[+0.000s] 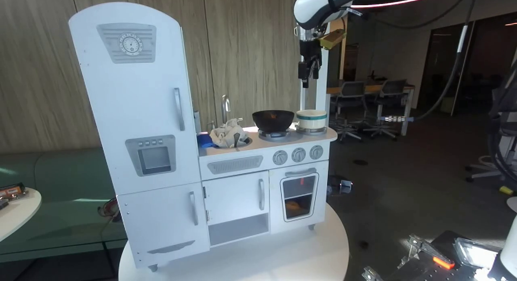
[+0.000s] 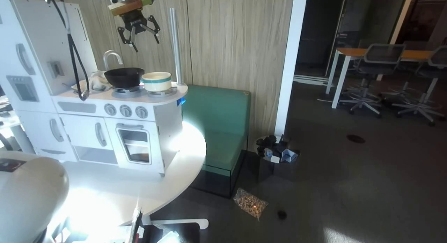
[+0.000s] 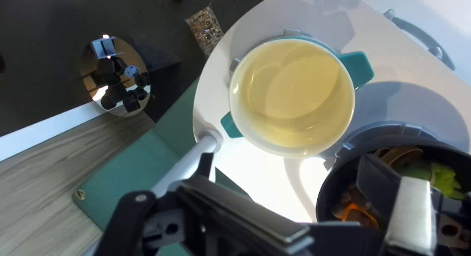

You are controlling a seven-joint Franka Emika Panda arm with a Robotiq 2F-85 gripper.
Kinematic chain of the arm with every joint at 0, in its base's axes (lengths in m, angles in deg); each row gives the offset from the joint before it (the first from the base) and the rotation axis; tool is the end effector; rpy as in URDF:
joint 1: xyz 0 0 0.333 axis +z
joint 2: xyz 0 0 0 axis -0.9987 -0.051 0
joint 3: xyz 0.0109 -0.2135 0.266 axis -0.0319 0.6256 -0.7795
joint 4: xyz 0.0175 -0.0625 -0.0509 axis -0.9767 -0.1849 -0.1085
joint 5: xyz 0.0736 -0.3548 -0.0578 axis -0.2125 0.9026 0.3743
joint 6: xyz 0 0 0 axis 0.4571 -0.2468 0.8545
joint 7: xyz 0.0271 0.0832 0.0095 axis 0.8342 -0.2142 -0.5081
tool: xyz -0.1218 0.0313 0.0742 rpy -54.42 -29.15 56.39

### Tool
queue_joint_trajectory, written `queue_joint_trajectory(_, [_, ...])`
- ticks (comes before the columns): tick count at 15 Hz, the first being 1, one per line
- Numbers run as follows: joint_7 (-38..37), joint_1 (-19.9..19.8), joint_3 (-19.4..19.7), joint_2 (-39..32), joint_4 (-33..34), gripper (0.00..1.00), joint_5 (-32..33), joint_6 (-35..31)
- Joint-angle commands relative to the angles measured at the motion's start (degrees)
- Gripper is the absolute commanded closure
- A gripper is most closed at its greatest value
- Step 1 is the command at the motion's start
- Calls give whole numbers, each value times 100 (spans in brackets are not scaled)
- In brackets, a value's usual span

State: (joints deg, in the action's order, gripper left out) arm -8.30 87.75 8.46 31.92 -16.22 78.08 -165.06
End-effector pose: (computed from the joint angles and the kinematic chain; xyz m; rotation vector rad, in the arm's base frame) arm 0.6062 -0.0109 0.5824 2.7393 0.6101 0.2382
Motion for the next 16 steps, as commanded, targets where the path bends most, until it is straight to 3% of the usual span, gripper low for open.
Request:
queue_joint_trajectory(1, [656, 65, -48, -1048, 1401, 0, 15, 292])
queue_joint_trajectory(5, [1289, 104, -113, -1977, 2342, 0, -13, 399])
queue_joint_trajectory(8, [1423, 96, -191, -2552, 3052, 0, -306, 927])
queue_joint_trajectory(16, [1608, 51, -345, -3439, 4359, 0, -992, 1905])
